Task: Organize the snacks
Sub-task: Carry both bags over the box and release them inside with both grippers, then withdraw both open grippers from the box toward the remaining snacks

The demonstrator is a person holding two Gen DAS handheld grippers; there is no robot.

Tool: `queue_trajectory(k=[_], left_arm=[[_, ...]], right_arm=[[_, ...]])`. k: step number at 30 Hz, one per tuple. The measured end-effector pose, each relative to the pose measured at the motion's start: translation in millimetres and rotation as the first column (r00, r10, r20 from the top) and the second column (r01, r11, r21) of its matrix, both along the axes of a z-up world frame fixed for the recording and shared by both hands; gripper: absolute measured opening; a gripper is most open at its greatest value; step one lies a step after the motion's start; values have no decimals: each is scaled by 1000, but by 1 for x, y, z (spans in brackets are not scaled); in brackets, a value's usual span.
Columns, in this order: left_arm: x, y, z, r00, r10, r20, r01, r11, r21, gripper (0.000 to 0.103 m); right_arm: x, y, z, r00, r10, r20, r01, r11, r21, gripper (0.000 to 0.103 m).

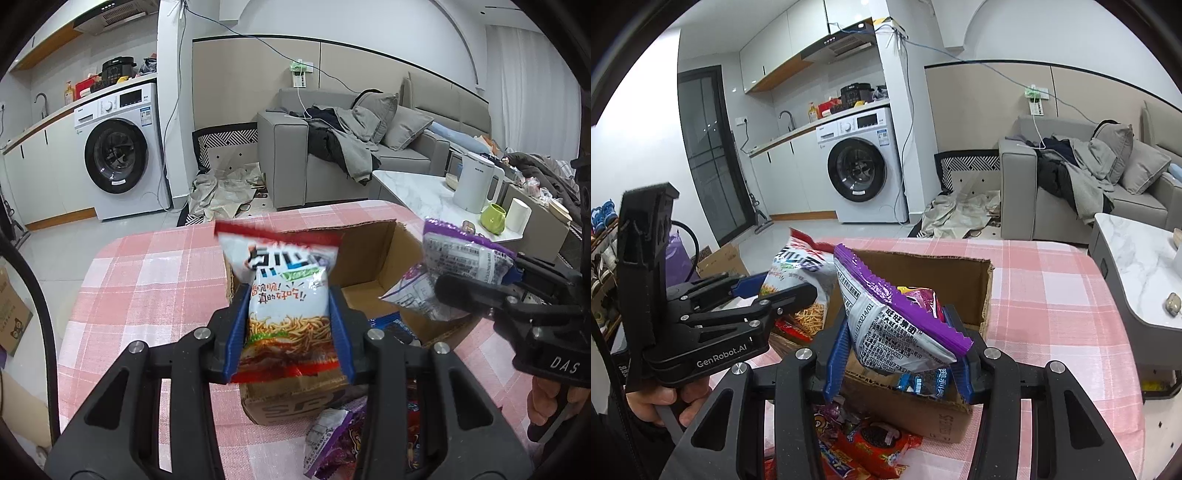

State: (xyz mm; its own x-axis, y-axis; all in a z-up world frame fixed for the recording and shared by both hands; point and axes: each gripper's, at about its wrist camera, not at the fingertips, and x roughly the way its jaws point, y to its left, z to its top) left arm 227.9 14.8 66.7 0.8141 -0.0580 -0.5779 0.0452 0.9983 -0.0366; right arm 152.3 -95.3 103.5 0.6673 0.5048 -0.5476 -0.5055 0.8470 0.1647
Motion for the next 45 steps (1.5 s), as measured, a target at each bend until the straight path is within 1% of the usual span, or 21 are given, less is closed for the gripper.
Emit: queue_trajectory(k=[2,5,11,13,16,17,18,19,20,21,22,23,24,26,28,29,34,40,45], left_arm=[[4,1,-4,1000,-9,-9,9,1000,-3,30],[13,-1,-9,1000,-13,-17,13,1000,11,29],[24,1,-21,999,-17,-41,17,1000,3,29],[23,1,-21,999,-13,-38,13,1000,-3,29],[20,5,-21,999,-13,-38,12,1000,-18,30],[18,6,-20,999,-15,-41,14,1000,-19,34],[15,7,-18,999,-17,-41,16,1000,-21,41],[12,9,-18,999,-17,-36,16,1000,-23,46],[8,10,-16,999,-15,-29,15,1000,-24,56],[5,11,-16,1000,-12,-23,11,1000,-27,67],[-1,11,-14,1000,-9,-19,8,1000,-29,72],[-6,12,-13,1000,-5,-15,4,999,-33,81],[-11,13,-12,1000,-3,-12,3,999,-38,83],[-21,15,-11,1000,-5,-11,4,999,-49,85],[-30,16,-10,1000,-4,-11,3,999,-53,94],[-36,17,-10,1000,-2,-6,2,999,-54,101],[-65,19,-8,1000,2,11,-1,999,-43,102],[-98,21,-2,999,15,49,-12,999,-44,102],[-121,26,-4,998,26,54,-23,999,-48,102]], right_arm=[[5,3,-4,1000,3,-8,-3,1000,-5,48],[13,4,-10,1000,5,-19,-6,1000,-13,48],[19,6,-16,999,7,-32,-7,1000,-17,48],[17,5,-14,1000,9,-24,-10,1000,-7,52],[11,2,-8,1000,3,5,-3,1000,-7,52],[9,1,-6,1000,-1,12,1,1000,-10,53],[8,-1,-4,1000,-8,18,9,1000,-13,55],[6,-3,-3,1000,-13,20,13,1000,-14,61],[5,-6,-2,1000,-17,21,17,1000,-11,69],[3,-9,-1,999,-25,23,25,1000,0,73],[0,-11,1,999,-27,25,26,1000,6,79],[-2,-14,2,999,-27,25,26,1000,16,86],[-4,-16,2,999,-26,21,26,999,24,89],[-10,-19,3,1000,-25,15,24,999,33,100],[-14,-23,3,999,-34,15,34,998,44,103],[-16,-25,3,999,-40,12,39,998,49,103],[-28,-35,2,999,-43,-5,43,997,62,103],[-49,-46,1,999,-49,20,47,996,73,103],[-67,-54,-1,998,-49,37,46,996,70,103]])
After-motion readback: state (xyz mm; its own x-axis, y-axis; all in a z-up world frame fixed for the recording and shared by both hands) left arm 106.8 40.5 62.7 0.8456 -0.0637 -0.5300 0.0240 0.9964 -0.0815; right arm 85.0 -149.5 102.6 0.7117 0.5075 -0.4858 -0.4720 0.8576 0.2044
